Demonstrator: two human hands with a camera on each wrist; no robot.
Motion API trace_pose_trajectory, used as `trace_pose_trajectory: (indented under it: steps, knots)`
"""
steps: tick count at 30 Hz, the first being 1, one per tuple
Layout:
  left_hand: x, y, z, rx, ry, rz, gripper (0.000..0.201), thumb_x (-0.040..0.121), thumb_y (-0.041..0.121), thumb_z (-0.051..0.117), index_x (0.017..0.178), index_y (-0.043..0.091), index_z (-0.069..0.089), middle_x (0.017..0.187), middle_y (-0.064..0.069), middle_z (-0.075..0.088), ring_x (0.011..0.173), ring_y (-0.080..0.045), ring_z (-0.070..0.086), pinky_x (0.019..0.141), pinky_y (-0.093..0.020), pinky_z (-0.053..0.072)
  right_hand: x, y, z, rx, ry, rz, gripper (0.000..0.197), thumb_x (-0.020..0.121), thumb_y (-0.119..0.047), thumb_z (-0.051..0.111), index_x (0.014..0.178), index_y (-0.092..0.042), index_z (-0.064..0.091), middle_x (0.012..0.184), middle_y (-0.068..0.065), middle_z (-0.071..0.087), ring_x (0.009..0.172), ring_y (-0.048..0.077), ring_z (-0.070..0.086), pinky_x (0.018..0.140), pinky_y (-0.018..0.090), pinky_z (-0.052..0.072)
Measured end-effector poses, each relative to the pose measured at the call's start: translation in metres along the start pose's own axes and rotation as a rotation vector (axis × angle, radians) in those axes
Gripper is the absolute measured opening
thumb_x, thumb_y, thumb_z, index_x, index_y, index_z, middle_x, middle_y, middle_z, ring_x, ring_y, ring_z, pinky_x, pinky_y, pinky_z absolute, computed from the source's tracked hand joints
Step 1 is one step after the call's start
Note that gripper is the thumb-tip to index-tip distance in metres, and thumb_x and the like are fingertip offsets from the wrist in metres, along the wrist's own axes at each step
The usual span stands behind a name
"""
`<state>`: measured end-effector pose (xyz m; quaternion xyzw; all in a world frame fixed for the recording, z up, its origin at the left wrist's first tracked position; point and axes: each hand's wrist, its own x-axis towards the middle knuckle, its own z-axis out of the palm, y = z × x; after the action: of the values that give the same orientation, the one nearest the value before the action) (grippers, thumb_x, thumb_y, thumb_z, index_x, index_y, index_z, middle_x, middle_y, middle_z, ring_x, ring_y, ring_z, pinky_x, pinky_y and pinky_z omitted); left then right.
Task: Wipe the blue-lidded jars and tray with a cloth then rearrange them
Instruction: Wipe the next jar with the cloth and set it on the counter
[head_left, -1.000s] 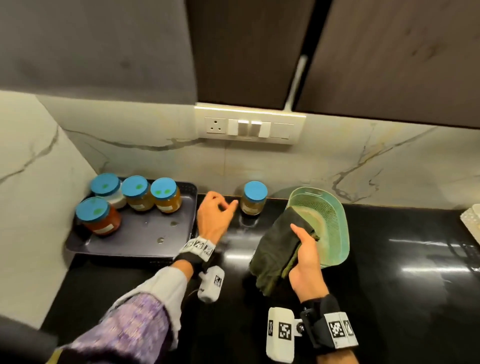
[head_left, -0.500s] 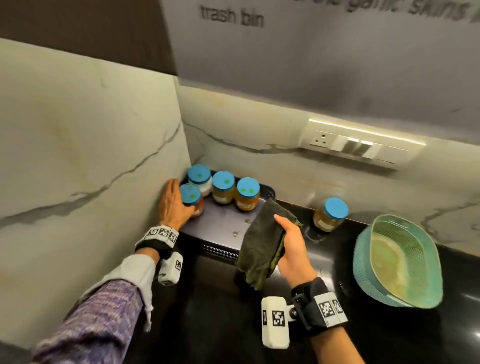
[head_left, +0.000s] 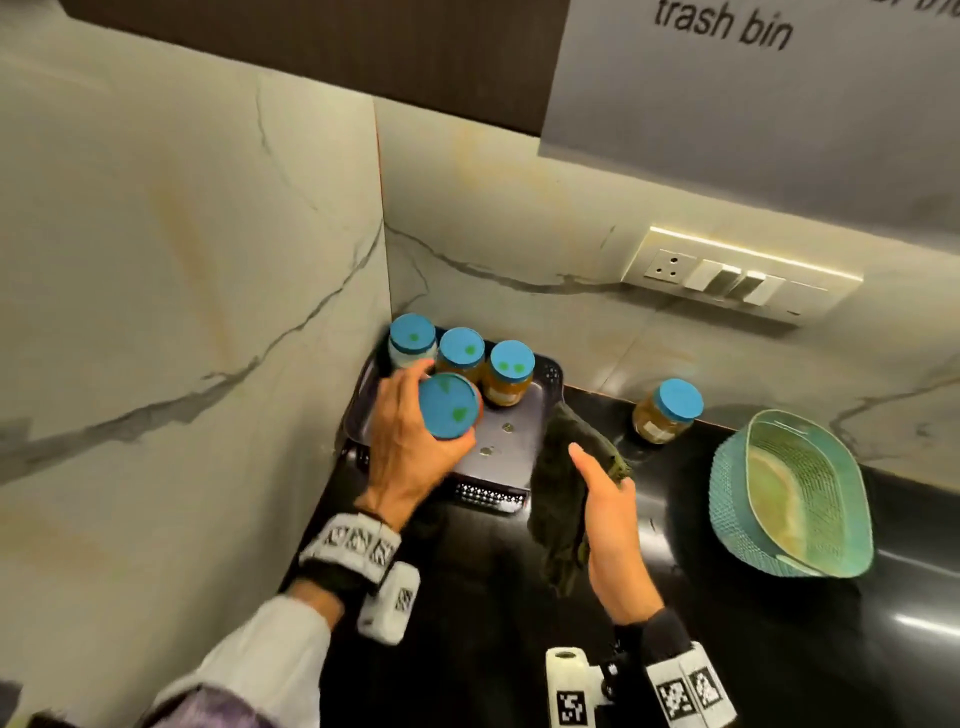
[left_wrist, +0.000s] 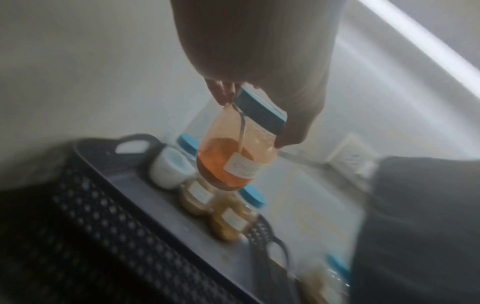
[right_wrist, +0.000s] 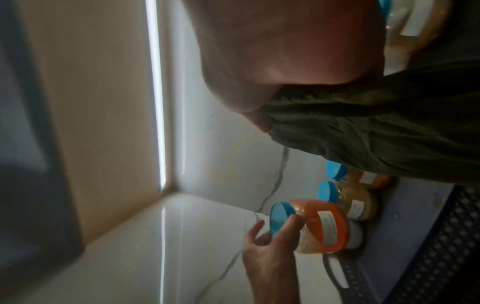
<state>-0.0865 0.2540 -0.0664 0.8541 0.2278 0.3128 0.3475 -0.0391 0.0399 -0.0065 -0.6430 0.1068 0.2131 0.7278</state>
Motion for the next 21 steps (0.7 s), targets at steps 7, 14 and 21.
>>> trace_pose_trajectory:
  steps: [7, 14, 21]
  knots:
    - [-0.132, 0.010, 0.020, -0.203, -0.282, -0.082, 0.098, 0.059, 0.033, 0.095, 0.146, 0.017, 0.051, 0.123, 0.004, 0.058, 0.112, -0.020, 0.058, 0.100, -0.043, 0.053, -0.023, 0.047, -0.026, -0.678, -0.181, -0.630, 0.032, 0.102, -0.020, 0.065, 0.132, -0.029, 0.070, 0.127, -0.009, 0.075, 0.121, 0.008, 0.069, 0.104, 0.034, 0.055]
    - [-0.176, -0.034, 0.045, -0.355, -0.436, -0.101, 0.105, 0.058, 0.036, 0.093, 0.151, 0.021, 0.045, 0.140, 0.024, 0.053, 0.130, -0.010, 0.056, 0.114, -0.033, 0.044, -0.017, 0.113, -0.058, -1.404, -0.525, -0.815, 0.058, 0.076, -0.020, 0.063, 0.134, -0.020, 0.070, 0.146, 0.006, 0.063, 0.126, 0.032, 0.063, 0.100, 0.048, 0.055]
    - [-0.160, -0.041, 0.061, -0.567, -0.481, -0.111, 0.074, 0.059, 0.021, 0.096, 0.127, 0.023, 0.066, 0.129, 0.017, 0.065, 0.120, -0.012, 0.066, 0.107, -0.044, 0.052, 0.003, 0.092, -0.033, -1.306, -0.593, -0.714, 0.028, 0.078, -0.019, 0.080, 0.106, -0.021, 0.079, 0.109, -0.002, 0.077, 0.097, 0.022, 0.071, 0.084, 0.037, 0.059]
